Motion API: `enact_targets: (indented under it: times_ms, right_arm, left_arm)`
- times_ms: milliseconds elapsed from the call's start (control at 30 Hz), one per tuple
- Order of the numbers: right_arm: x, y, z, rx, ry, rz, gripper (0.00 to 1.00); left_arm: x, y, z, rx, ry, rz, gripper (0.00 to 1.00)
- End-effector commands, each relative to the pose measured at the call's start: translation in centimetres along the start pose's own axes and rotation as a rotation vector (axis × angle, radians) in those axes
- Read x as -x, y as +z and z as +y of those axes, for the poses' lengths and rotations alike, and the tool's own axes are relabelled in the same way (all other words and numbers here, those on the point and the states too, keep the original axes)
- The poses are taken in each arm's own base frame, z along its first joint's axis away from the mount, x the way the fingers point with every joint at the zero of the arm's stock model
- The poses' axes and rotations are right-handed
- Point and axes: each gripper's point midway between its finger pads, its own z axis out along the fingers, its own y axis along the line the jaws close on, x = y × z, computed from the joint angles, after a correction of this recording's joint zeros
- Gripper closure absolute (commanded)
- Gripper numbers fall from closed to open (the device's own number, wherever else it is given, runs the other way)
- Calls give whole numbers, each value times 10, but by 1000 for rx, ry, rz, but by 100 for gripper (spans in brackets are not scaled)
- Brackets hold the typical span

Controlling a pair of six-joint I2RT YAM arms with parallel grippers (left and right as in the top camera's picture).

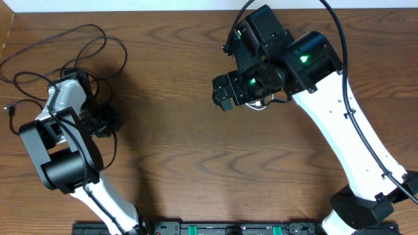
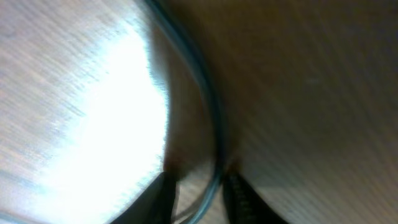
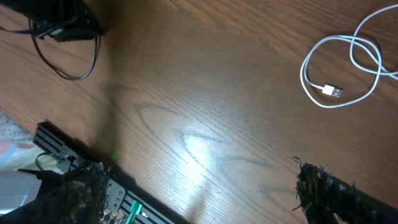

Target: Untangle cables

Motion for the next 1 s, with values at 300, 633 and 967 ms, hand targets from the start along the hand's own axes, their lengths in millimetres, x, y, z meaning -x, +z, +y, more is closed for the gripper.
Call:
enact_targets:
  times_ms: [300, 633, 967]
  right_arm:
    - [-6, 1, 2, 1, -6, 28, 5]
    - [-3, 2, 2, 5, -9, 15, 5]
    - [-2, 2, 3, 6, -10, 9, 2]
  left_arm:
    - [26, 6, -14, -138, -127, -71, 92]
    - [68, -35, -27, -237, -121, -186, 92]
    - [72, -71, -29, -237, -120, -187, 9]
